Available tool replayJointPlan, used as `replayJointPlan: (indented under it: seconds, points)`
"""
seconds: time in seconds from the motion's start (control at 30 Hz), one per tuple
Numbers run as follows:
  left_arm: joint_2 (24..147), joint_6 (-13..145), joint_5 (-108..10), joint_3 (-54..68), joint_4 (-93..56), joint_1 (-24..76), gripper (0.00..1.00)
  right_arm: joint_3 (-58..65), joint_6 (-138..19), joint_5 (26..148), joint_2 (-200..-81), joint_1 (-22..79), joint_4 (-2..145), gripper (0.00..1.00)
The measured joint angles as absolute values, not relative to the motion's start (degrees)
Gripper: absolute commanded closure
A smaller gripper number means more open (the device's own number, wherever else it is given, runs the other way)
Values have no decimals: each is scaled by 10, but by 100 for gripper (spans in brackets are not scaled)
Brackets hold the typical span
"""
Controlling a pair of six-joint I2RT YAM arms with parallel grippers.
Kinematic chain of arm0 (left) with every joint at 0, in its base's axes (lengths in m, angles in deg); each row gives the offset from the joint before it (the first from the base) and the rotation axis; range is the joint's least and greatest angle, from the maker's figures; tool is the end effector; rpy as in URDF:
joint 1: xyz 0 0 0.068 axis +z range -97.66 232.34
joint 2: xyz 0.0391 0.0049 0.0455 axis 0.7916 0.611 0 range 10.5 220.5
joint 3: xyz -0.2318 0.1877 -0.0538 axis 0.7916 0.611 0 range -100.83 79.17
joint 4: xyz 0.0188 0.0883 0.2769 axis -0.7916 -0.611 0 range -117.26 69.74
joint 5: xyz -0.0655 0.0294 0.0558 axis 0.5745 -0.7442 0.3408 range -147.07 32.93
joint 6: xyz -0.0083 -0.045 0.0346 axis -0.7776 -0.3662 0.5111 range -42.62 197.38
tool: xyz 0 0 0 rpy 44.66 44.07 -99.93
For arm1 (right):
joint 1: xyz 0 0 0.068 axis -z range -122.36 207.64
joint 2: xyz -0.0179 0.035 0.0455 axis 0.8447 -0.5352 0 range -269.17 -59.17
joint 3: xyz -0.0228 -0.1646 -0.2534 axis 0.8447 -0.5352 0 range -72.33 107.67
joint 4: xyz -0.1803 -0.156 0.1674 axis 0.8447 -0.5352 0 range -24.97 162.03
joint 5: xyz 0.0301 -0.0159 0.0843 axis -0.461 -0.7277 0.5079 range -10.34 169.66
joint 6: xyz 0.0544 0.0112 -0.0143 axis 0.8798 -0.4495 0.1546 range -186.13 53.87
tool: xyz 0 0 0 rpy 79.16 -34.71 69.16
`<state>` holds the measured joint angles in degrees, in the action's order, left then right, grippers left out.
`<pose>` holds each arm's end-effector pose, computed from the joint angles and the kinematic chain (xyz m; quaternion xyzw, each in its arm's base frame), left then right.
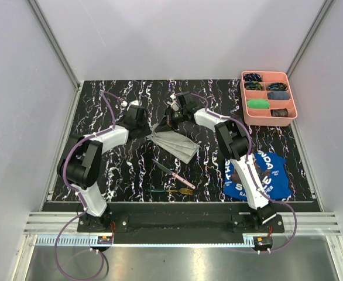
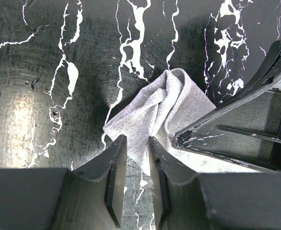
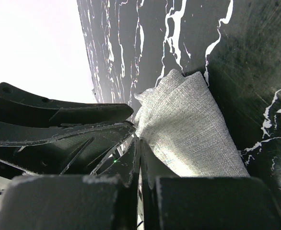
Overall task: Fold the napkin into a case and place the utensils inside
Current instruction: Grasp the top corner of the smaller rectangle folded napkin from the folded napkin.
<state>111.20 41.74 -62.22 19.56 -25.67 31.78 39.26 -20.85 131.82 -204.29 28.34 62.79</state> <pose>0.3772 -0.1374 0.1839 -0.1382 0.9177 -0.1376 0.3462 0.5063 0.3208 0.1124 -0.0600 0.8394 0.5385 0.0423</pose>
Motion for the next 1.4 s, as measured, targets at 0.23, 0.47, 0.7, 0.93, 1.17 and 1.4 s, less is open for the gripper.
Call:
replayJointPlan:
  seconds: [0.23, 0.47, 0.7, 0.93, 1.17, 1.4]
  points:
    - [1133, 418, -622, 187, -257, 318, 88, 393, -208, 1318, -2043, 283, 628, 100]
    - [1149, 423, -609, 180, -252, 318, 100, 393, -202, 1318, -2043, 282, 628, 100]
    - [1103, 431, -593, 250, -163, 318, 100, 382, -168, 1321, -2040, 272, 656, 100]
    - [1076, 426, -585, 297, -95, 318, 100, 322, -90, 1320, -2030, 269, 728, 100]
    - [1072, 412, -566, 322, -28, 322, 100, 296, 4, 1333, -2036, 270, 816, 100]
    - [1079, 415, -552, 331, 19, 325, 100, 389, -19, 1359, -2084, 271, 753, 100]
